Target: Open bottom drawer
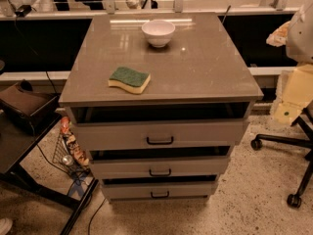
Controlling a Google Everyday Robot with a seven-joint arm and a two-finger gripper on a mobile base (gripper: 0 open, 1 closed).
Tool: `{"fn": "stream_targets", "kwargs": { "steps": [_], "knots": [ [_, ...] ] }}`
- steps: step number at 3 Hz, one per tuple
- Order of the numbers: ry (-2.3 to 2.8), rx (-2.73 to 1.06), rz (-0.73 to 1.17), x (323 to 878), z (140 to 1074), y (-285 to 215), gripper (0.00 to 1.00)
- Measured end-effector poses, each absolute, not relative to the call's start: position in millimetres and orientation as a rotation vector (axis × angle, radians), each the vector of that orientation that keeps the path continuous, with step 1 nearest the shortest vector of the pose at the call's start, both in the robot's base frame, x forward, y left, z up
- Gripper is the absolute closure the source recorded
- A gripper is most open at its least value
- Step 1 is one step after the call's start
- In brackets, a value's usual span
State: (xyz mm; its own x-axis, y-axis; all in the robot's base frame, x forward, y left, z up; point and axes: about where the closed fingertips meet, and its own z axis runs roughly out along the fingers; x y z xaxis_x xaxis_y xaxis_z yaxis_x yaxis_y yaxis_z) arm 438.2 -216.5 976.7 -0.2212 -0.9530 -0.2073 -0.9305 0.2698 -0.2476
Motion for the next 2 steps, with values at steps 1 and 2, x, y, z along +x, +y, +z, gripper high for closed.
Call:
{"fn": "stream_targets", "kwargs": {
  "steps": [1,2],
  "knots": [
    [2.23,-1.723,-0.1,438.2,976.8,-216.5,0.0],
    [2.226,-1.714,-0.1,436.0,958.9,-214.1,0.0]
  ]
}}
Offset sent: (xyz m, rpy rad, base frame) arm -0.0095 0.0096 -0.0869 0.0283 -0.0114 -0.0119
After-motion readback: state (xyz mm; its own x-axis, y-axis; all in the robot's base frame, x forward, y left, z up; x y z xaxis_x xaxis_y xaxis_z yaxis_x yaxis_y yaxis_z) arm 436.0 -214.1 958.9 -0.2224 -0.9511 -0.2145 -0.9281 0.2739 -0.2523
